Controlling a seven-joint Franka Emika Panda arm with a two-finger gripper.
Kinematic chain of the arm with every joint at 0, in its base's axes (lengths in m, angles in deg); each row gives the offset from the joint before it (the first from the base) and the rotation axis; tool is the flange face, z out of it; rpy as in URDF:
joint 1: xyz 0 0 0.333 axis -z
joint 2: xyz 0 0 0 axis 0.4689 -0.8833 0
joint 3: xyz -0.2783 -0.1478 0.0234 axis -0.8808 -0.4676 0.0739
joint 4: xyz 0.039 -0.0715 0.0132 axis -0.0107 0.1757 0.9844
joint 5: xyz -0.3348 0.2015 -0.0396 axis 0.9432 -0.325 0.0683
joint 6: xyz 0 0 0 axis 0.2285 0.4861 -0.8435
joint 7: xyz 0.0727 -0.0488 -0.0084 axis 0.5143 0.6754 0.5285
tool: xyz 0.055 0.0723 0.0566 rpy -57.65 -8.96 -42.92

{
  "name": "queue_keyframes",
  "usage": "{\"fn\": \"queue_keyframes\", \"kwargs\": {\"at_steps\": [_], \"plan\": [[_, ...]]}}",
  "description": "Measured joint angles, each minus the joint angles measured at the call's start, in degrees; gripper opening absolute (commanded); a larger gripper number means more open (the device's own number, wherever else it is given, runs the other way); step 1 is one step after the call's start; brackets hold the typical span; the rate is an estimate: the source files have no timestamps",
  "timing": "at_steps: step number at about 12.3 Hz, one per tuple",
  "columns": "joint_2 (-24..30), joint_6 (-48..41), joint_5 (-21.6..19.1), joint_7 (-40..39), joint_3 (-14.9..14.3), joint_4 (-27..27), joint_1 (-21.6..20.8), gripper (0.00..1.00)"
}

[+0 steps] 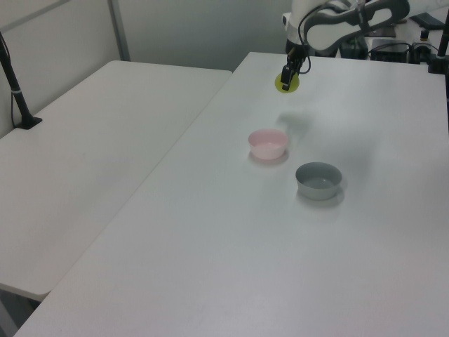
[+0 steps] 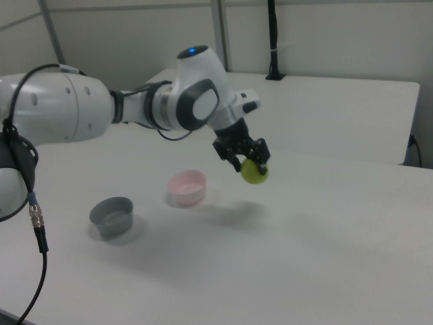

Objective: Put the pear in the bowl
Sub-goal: 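Carry the held pear over the pink bowl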

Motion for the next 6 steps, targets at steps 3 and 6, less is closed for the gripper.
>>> {"fn": "queue_keyframes", "kwargs": {"at_steps": [3,6], "plan": [[3.9,-6.2,0.0,0.1,5.6,0.1,-0.5,0.47],[5.3,-10.4,0.0,3.8,11.7,0.7,-1.3,0.47]]}}
